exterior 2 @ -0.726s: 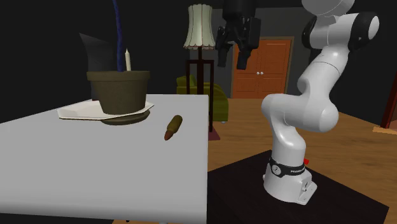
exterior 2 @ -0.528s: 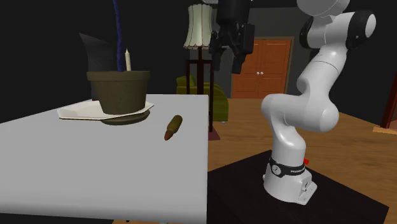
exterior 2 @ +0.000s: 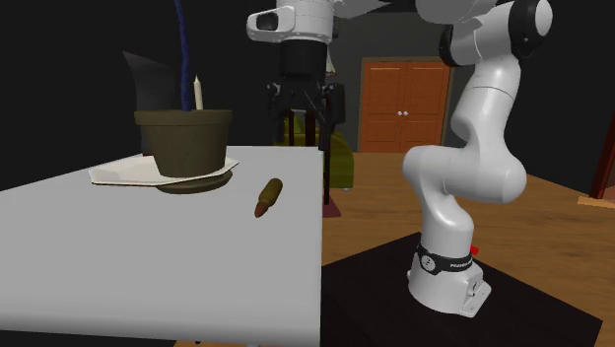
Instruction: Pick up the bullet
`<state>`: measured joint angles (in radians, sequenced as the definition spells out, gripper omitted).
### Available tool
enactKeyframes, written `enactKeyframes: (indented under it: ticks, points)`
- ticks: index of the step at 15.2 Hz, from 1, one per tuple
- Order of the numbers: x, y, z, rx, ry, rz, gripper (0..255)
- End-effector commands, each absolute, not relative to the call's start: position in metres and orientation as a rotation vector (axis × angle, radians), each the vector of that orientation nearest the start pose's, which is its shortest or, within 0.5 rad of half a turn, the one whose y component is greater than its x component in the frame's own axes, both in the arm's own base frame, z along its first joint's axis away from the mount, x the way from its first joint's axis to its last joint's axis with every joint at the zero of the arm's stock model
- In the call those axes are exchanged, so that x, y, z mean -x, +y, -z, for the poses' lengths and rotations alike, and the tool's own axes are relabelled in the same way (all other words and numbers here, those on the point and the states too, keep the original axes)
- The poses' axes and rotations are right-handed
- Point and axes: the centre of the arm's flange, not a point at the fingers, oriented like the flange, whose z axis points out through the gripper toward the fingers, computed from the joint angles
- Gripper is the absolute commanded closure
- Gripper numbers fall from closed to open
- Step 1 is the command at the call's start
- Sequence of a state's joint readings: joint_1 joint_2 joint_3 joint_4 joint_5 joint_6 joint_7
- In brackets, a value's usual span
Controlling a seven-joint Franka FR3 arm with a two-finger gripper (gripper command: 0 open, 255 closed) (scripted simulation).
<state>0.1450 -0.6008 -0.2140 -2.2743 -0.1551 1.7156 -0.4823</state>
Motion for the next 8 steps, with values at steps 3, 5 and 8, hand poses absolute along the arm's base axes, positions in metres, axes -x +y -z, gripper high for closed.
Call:
enactKeyframes:
  ticks: [3,5,8]
  points:
    - [-0.418,-0.064,-0.541,2.947,-1.175,-0.009,0]
    - [-0.441,-0.063,-0.524,2.852,-1.375,-0.032,0]
    - [-0.441,-0.063,-0.513,2.85,-1.379,-0.033,0]
